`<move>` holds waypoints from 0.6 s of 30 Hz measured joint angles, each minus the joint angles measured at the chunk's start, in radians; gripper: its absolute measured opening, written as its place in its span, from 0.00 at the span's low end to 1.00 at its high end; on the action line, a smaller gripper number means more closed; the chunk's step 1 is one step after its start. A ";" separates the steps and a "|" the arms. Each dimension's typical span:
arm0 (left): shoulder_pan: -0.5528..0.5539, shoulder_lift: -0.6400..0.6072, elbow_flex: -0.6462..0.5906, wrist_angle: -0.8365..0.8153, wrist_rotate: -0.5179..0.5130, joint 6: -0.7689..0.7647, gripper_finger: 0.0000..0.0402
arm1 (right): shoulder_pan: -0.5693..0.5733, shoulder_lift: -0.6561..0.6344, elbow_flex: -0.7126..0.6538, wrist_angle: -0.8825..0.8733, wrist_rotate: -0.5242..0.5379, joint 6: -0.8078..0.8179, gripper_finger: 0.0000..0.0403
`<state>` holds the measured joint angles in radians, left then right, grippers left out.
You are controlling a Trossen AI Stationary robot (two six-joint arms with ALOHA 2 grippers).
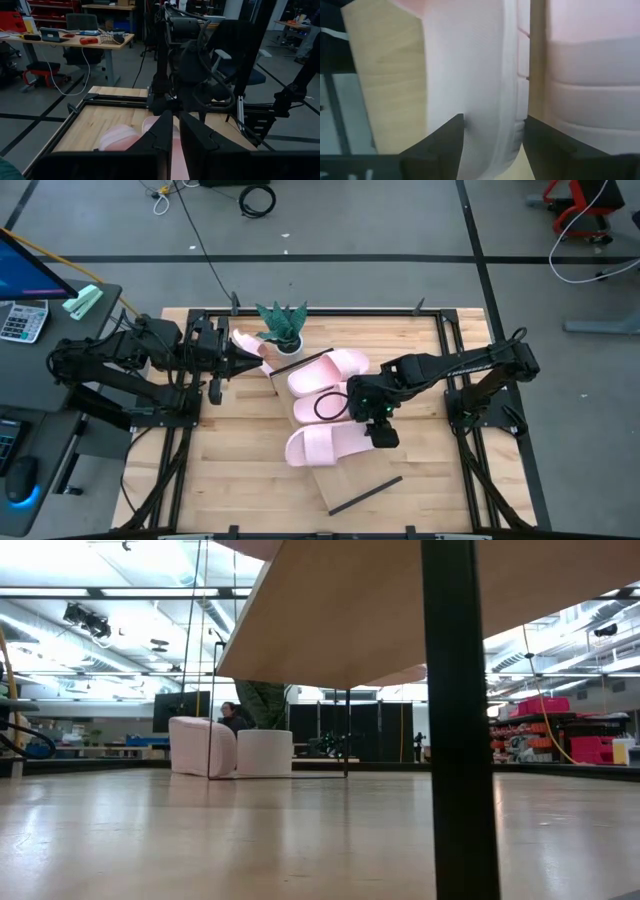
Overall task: Pick and place slides into the shelf
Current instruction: Put the right pink slipper on the shelf
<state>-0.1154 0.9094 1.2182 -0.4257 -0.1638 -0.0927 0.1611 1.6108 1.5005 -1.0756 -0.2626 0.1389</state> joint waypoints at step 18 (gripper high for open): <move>0.000 0.000 0.000 0.000 0.000 -0.001 0.11 | 0.000 -0.005 0.012 -0.008 0.048 -0.073 0.50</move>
<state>-0.1154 0.9092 1.2182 -0.4257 -0.1636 -0.0933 0.1608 1.6062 1.5128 -1.0840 -0.2148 0.0660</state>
